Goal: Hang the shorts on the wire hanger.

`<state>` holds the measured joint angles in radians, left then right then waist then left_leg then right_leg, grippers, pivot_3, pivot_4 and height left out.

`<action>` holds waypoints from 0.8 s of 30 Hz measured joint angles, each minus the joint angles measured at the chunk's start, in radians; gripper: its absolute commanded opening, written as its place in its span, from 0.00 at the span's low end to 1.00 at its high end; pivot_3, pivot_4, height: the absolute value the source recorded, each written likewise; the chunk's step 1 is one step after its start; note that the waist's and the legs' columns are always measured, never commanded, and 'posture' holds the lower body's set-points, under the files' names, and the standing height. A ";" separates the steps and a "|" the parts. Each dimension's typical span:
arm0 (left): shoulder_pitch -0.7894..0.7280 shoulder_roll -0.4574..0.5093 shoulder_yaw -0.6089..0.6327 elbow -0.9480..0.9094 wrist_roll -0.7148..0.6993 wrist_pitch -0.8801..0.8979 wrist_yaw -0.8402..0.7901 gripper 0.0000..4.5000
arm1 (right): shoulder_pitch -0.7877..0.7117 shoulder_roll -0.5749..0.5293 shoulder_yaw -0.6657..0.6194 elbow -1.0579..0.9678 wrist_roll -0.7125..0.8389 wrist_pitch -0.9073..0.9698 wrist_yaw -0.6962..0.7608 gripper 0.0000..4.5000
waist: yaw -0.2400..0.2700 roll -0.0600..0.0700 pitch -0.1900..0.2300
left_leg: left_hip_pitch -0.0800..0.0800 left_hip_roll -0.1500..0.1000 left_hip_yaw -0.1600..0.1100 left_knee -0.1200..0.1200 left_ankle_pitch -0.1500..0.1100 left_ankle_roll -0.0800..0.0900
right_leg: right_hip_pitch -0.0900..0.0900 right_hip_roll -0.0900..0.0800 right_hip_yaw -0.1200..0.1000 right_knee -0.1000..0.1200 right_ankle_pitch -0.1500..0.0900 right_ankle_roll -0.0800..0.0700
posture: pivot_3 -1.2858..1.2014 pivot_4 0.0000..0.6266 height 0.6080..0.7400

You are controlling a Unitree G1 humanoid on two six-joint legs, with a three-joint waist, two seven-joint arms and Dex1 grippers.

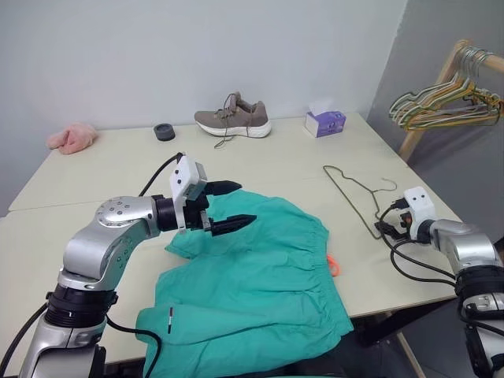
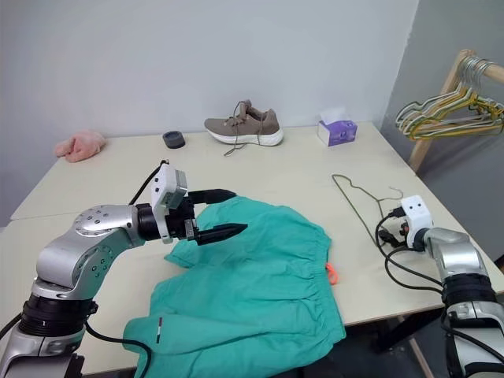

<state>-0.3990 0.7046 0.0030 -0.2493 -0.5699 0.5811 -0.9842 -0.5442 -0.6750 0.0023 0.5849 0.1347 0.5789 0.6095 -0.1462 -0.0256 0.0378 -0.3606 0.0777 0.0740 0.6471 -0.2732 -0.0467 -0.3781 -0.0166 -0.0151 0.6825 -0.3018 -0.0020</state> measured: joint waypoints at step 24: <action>-0.006 -0.018 0.049 0.165 0.048 -0.039 0.042 1.00 | -0.022 0.057 0.051 -0.028 -0.105 -0.130 -0.028 0.02 | -0.001 -0.008 -0.008 | 0.010 0.000 0.009 -0.001 0.000 0.000 | 0.004 -0.001 0.008 -0.001 0.003 0.008 | 0.46 0.00 1.00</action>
<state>-0.4048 0.6870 0.0518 -0.0843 -0.5218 0.5422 -0.9420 -0.5666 -0.6182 0.0536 0.5572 0.0295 0.4492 0.5816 -0.1469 -0.0334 0.0299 -0.3501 0.0773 0.0827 0.6463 -0.2732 -0.0463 -0.3736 -0.0181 -0.0067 0.6818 -0.2987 0.0059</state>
